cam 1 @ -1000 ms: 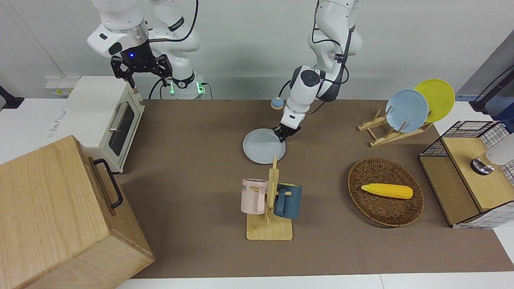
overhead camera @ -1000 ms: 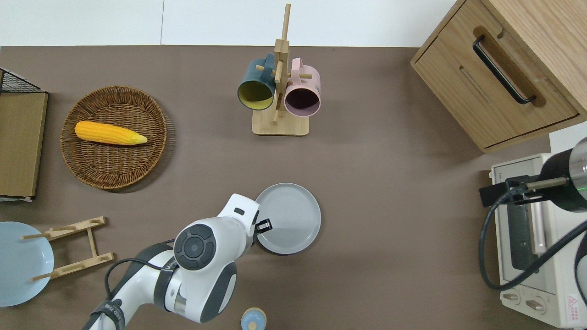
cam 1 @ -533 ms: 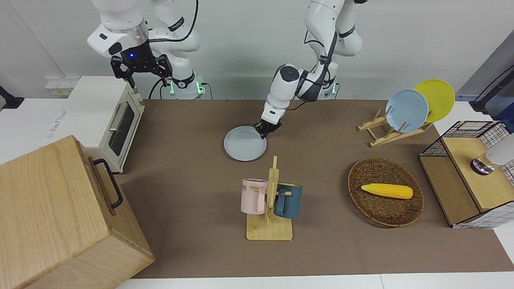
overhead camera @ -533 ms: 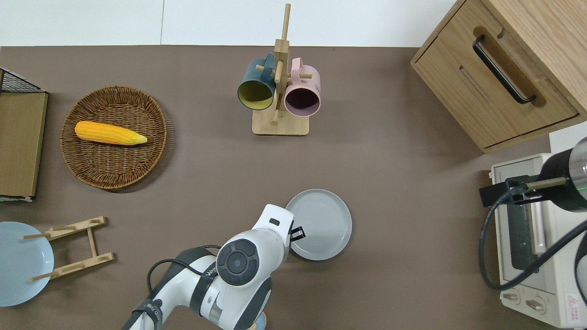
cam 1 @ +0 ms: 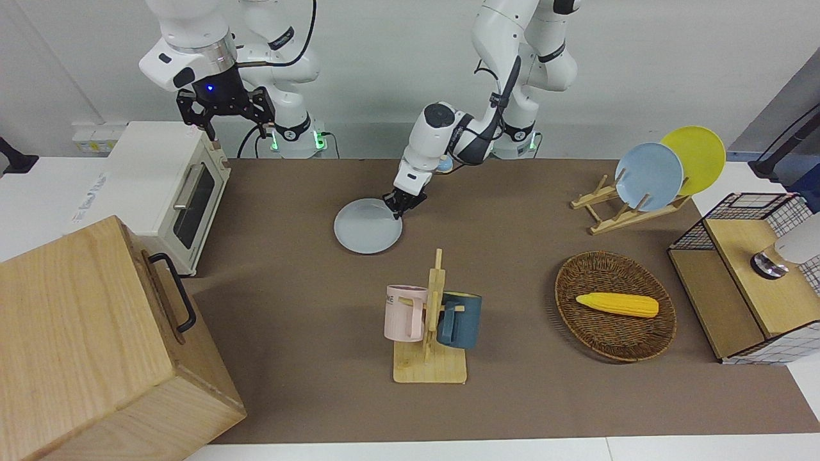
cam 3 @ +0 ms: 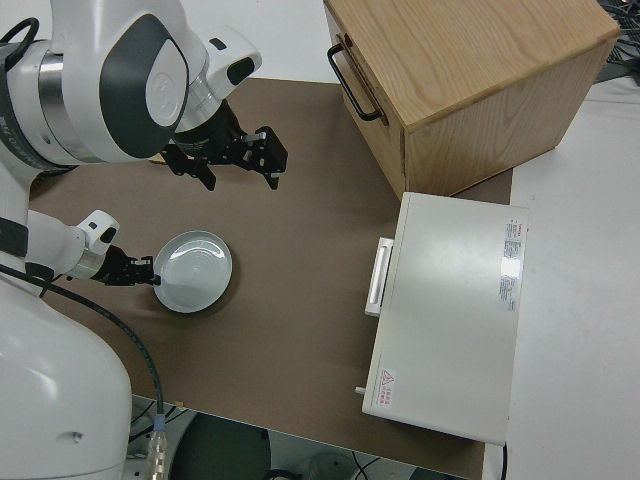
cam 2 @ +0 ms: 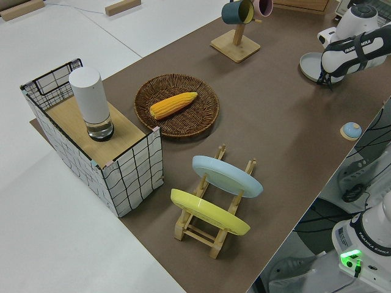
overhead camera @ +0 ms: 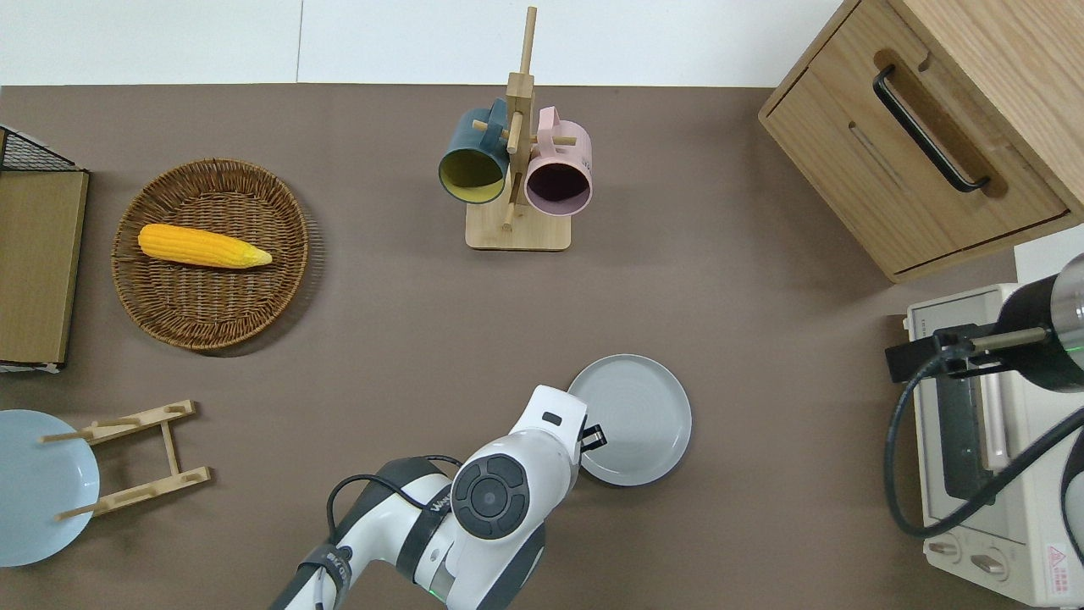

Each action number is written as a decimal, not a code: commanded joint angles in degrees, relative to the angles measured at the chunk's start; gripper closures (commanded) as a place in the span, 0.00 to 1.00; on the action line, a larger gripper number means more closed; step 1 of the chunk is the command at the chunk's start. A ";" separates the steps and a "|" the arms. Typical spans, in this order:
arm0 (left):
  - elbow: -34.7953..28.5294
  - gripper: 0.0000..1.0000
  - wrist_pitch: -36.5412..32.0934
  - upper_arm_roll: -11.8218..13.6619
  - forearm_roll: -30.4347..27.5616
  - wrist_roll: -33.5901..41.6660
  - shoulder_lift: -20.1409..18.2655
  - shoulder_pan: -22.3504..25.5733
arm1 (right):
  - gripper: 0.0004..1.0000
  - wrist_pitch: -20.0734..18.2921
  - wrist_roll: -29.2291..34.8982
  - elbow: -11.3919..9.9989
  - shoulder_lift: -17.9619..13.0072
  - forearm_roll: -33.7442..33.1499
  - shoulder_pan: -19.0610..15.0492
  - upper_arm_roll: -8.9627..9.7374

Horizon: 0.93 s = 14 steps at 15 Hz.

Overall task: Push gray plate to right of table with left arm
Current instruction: 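Continue pushing the gray plate a little farther with the left gripper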

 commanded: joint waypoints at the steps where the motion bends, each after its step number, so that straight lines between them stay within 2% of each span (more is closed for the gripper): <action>1: 2.74 1.00 0.99 0.34 -0.74 -1.88 3.03 -1.93 | 0.00 -0.24 -0.46 -0.24 -0.59 0.12 -0.07 0.00; 6: 3.79 0.76 0.99 0.34 -0.31 -2.16 3.38 -2.63 | 0.00 -0.24 -0.46 -0.24 -0.59 0.12 -0.07 0.00; 7: 4.06 0.60 0.99 0.34 -0.31 -2.07 3.39 -2.81 | 0.00 -0.24 -0.46 -0.24 -0.59 0.12 -0.07 0.00; 8: 4.06 0.28 0.81 0.34 -0.04 -2.07 3.39 -2.81 | 0.00 -0.24 -0.46 -0.24 -0.59 0.12 -0.07 0.00; 9: 3.97 0.12 0.46 0.43 0.39 -1.98 3.39 -2.81 | 0.00 -0.24 -0.46 -0.24 -0.59 0.12 -0.07 0.00; 10: 3.89 0.02 0.29 0.43 1.44 -1.98 3.39 -2.81 | 0.00 -0.24 -0.46 -0.24 -0.59 0.03 -0.07 0.00; 14: 3.88 0.01 -3.04 1.04 6.71 -1.89 2.16 -2.46 | 0.00 -0.24 -0.46 -0.24 -0.59 0.03 -0.07 0.00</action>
